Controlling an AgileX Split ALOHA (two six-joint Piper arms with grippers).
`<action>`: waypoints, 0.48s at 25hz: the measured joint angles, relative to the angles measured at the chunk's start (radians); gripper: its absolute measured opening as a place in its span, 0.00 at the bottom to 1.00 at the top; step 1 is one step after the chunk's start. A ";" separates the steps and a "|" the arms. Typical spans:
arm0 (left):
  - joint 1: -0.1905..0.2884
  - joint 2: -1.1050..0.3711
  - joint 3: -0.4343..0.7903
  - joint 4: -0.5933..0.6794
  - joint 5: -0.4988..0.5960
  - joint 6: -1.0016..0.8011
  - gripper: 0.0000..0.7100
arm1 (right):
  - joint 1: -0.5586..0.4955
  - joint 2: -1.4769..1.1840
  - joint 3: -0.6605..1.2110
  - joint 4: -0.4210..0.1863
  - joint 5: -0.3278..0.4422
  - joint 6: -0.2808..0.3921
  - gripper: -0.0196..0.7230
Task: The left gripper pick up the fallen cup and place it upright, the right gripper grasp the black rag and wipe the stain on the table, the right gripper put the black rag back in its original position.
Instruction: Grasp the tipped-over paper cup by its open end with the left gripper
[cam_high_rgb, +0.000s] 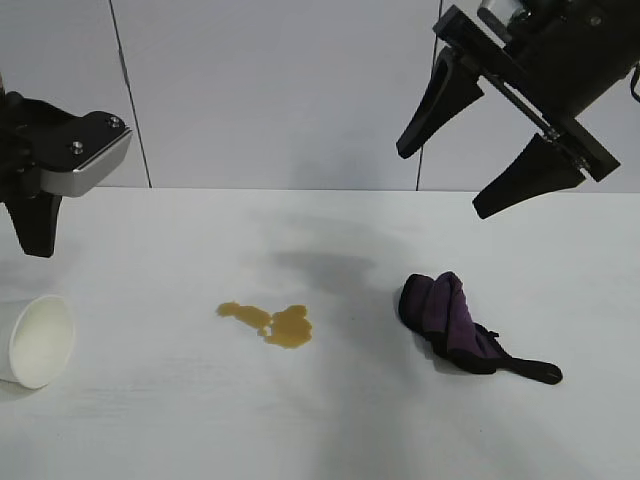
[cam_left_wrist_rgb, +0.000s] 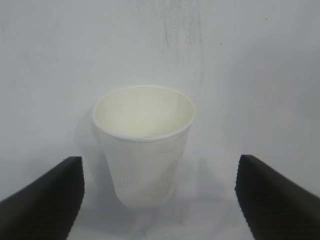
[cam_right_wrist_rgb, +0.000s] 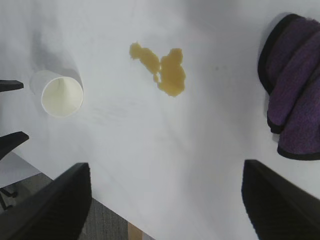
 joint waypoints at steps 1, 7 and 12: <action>0.000 0.008 0.000 0.004 -0.001 0.000 0.84 | 0.000 0.000 0.000 0.000 -0.001 0.000 0.79; 0.000 0.084 0.000 0.010 -0.039 -0.014 0.84 | 0.000 0.000 0.000 -0.002 -0.001 -0.001 0.79; 0.000 0.130 0.000 0.025 -0.094 -0.035 0.84 | 0.000 0.000 0.000 -0.003 -0.001 -0.001 0.79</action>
